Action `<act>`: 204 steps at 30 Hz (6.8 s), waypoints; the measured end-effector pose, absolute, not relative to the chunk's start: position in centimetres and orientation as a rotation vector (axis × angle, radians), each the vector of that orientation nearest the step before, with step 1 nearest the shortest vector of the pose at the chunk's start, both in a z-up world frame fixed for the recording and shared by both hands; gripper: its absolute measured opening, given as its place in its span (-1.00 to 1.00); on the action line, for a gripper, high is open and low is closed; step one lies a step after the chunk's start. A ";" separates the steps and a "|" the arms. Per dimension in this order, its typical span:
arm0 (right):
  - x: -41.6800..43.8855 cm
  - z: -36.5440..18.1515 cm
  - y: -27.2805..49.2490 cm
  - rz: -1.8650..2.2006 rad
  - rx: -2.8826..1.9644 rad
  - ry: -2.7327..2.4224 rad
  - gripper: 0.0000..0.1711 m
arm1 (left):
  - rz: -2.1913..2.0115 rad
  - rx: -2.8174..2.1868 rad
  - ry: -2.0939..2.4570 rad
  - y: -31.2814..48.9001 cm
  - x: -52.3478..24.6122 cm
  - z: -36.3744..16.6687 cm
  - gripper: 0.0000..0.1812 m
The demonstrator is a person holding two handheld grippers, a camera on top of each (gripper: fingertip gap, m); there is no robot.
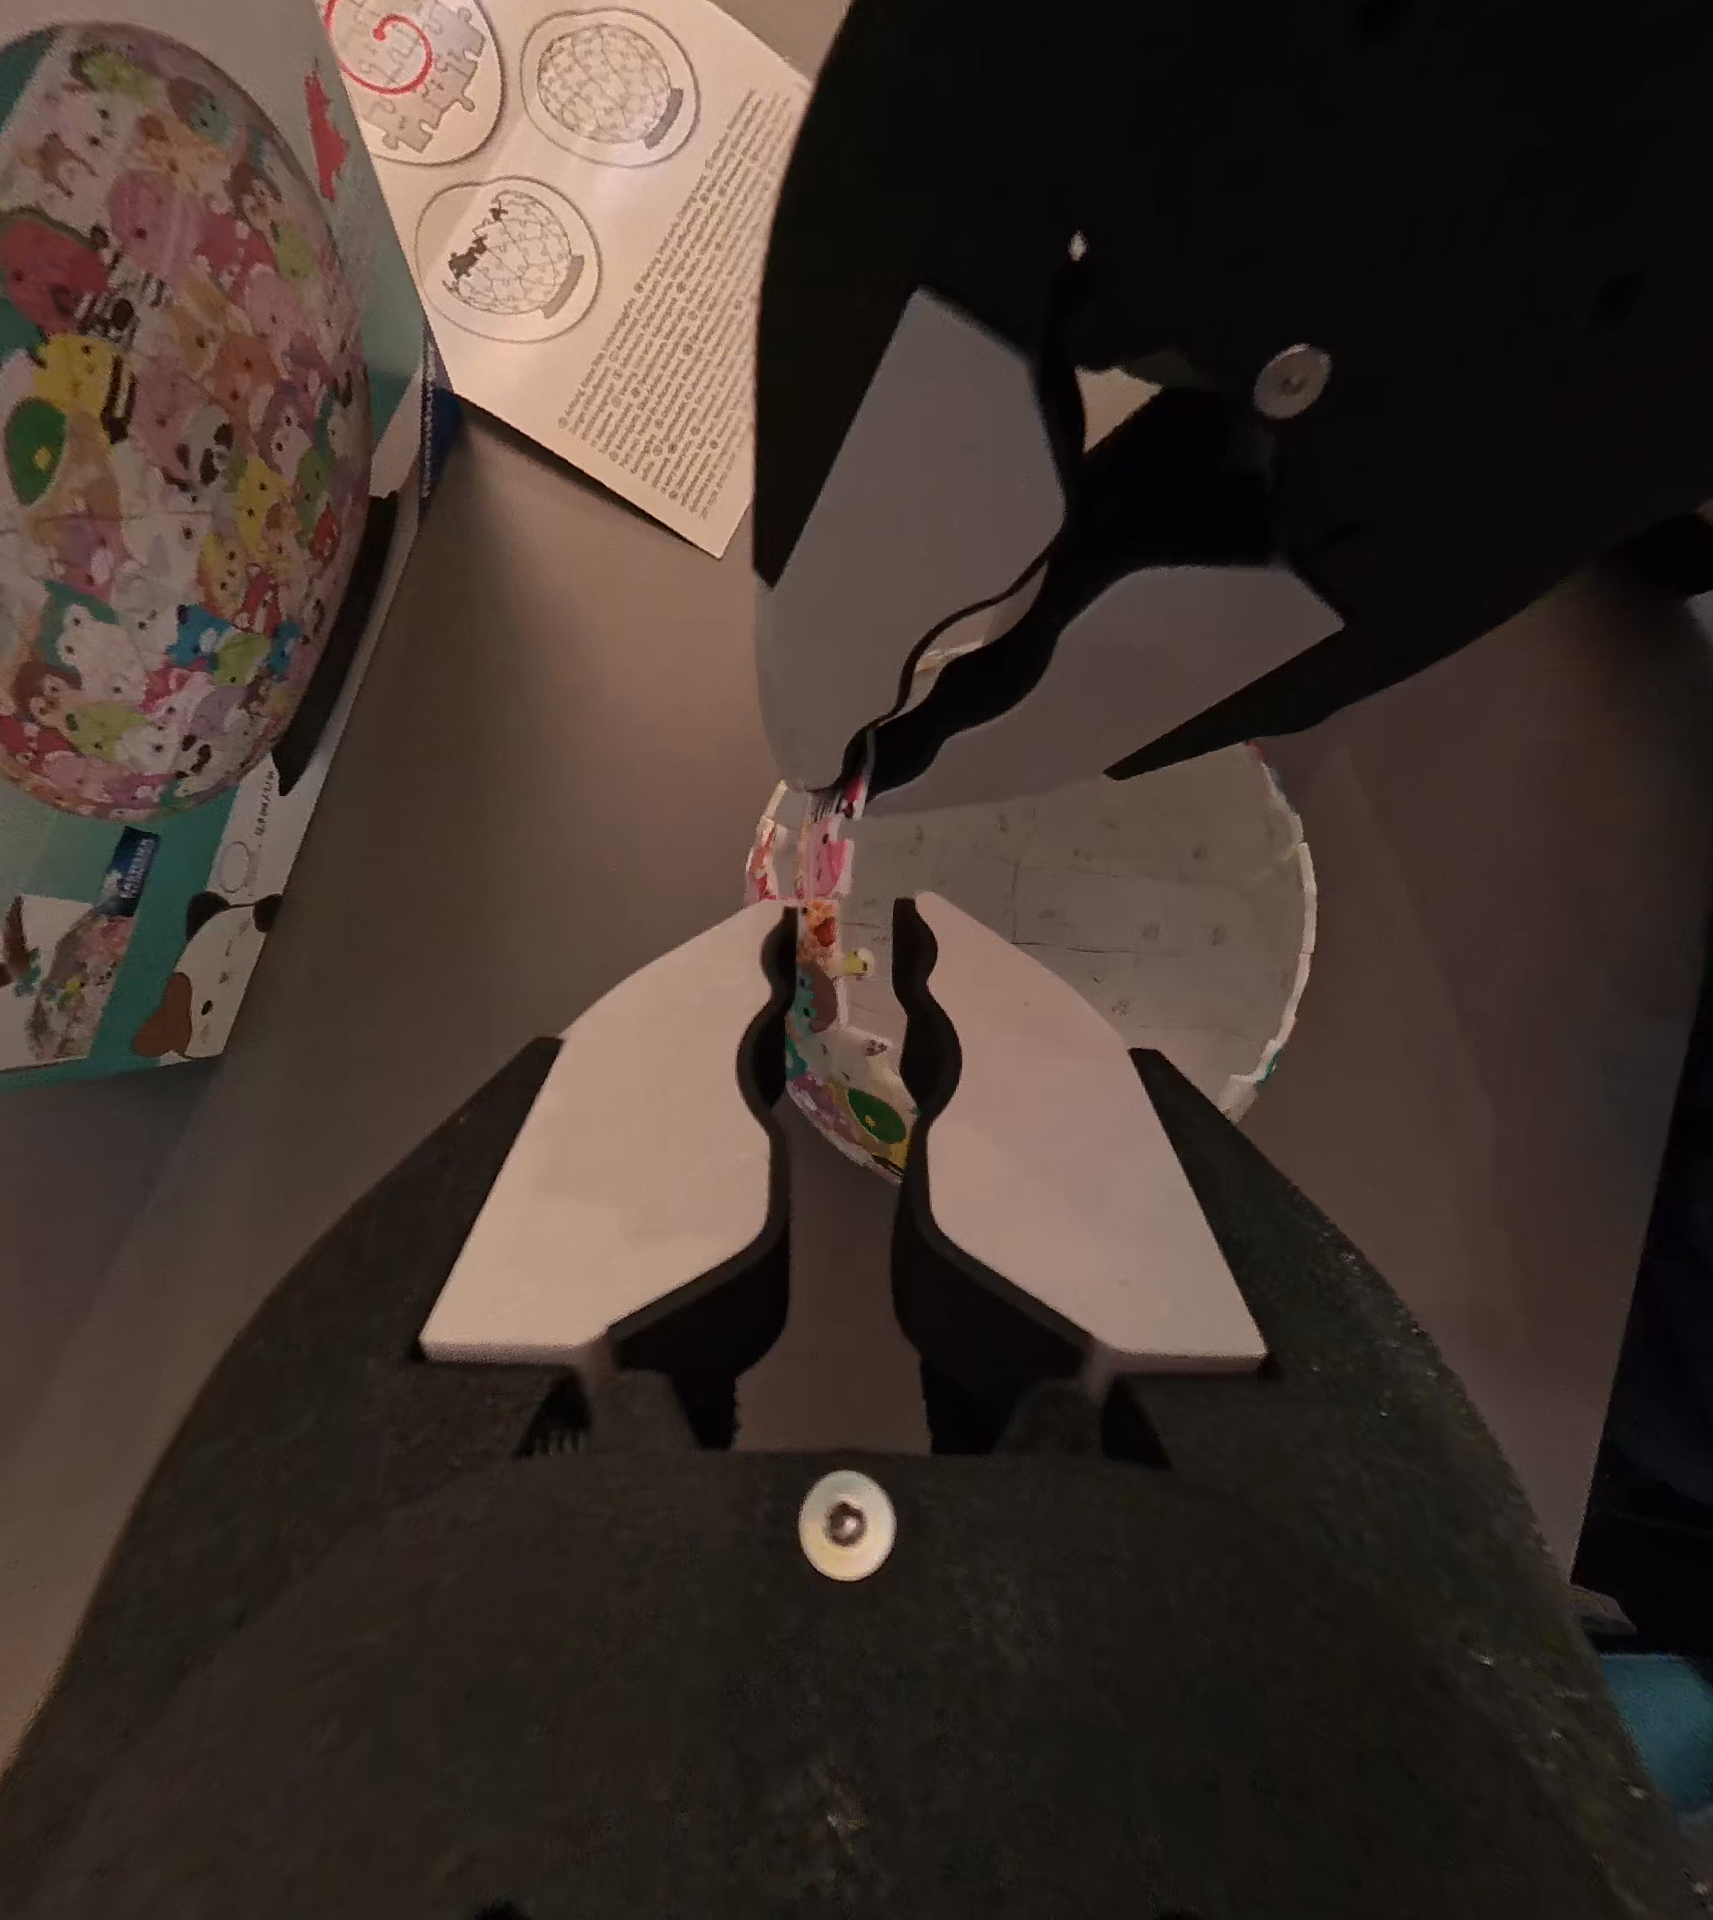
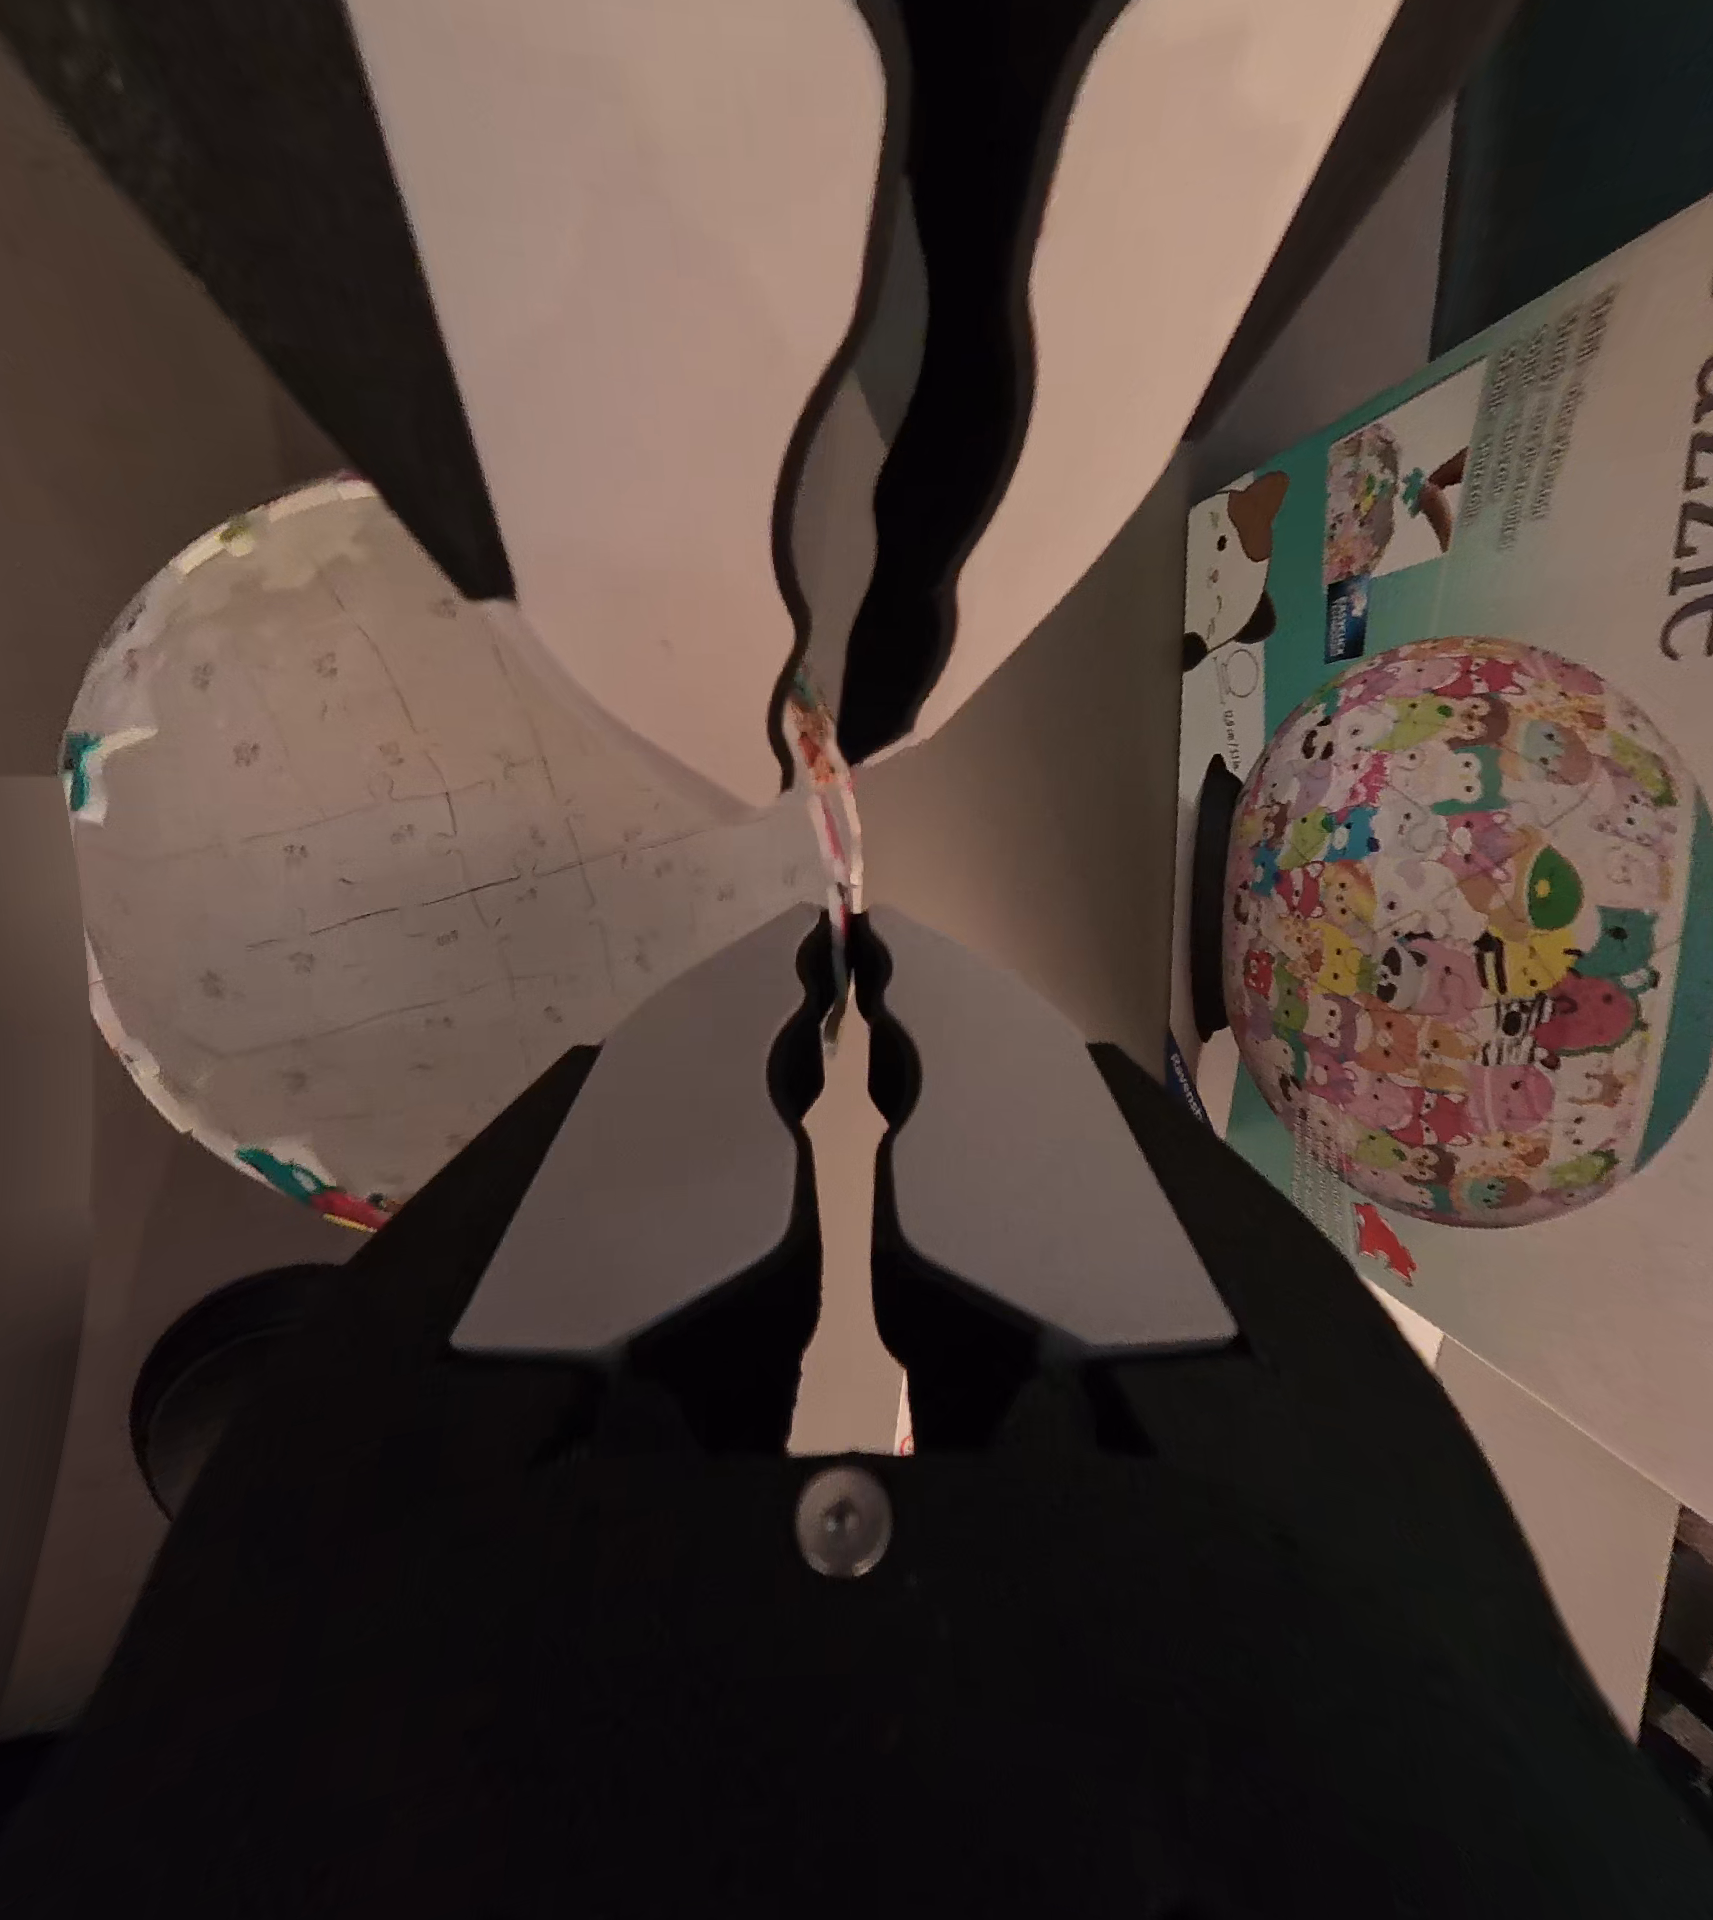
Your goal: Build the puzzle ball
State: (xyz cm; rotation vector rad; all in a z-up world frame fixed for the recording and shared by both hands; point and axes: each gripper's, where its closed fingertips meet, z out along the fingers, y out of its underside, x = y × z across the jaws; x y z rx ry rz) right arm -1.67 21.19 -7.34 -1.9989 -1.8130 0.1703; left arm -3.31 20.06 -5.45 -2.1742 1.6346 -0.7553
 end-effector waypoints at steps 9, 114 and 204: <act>-1.4 -7.5 21.4 0.144 -2.048 -1.781 -0.96 | -0.822 -2.183 1.640 20.2 -3.3 -5.7 -0.81; -1.4 -8.0 22.8 0.241 -2.259 -1.501 -0.96 | -0.900 -2.302 1.543 21.3 -2.5 -6.1 -0.71; -3.7 -5.5 22.1 0.351 -1.997 -1.628 -0.73 | -0.850 -1.914 1.000 14.3 -11.3 -3.2 -0.07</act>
